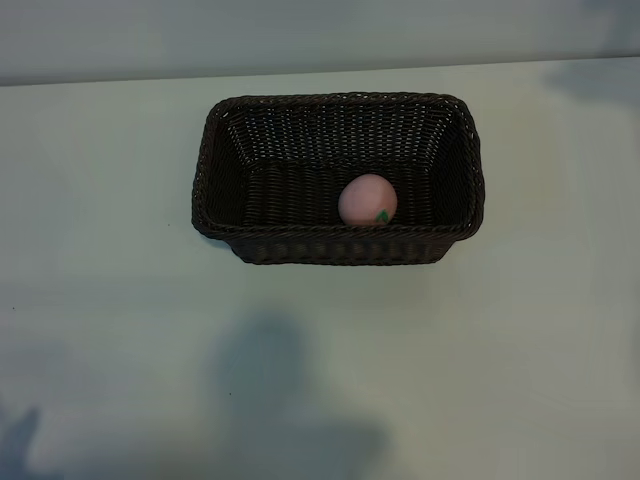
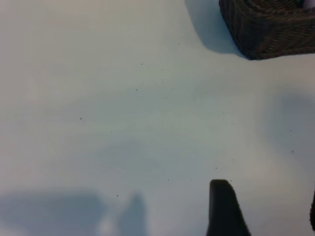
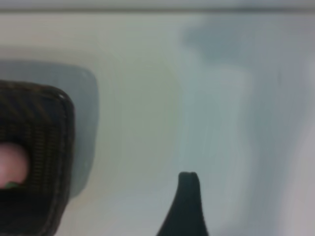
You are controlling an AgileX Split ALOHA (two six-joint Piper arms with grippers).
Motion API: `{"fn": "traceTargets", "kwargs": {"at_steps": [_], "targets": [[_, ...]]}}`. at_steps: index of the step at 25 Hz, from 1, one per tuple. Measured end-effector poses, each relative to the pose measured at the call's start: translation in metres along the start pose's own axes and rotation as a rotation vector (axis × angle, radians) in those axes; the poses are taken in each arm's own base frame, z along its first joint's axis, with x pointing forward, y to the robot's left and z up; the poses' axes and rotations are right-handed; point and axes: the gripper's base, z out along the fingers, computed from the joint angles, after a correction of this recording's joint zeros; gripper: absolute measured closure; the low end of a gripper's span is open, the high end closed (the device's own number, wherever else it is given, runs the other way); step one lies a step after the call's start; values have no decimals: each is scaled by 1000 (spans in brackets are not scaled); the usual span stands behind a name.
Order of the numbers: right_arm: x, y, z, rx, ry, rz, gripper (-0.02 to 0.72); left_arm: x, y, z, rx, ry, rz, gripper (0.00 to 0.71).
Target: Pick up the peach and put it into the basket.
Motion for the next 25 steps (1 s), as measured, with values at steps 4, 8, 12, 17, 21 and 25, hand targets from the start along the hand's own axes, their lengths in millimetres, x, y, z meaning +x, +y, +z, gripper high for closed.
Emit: {"fn": "traceTargets", "kwargs": {"at_steps": [4, 8, 12, 17, 21, 25], "targets": [[26, 15, -62, -15, -114, -21, 105, 0, 0, 0, 0, 0, 0, 282], [63, 27, -115, -15, -226, -51, 106, 0, 0, 0, 0, 0, 0, 282], [112, 39, -164, -8, -358, -77, 106, 0, 0, 0, 0, -1, 0, 282], [170, 47, -187, -26, -474, -115, 106, 0, 0, 0, 0, -1, 0, 282], [213, 47, -187, -32, -518, -132, 106, 0, 0, 0, 0, -1, 0, 282], [247, 45, -179, -18, -585, -138, 106, 0, 0, 0, 0, -1, 1, 282]]}}
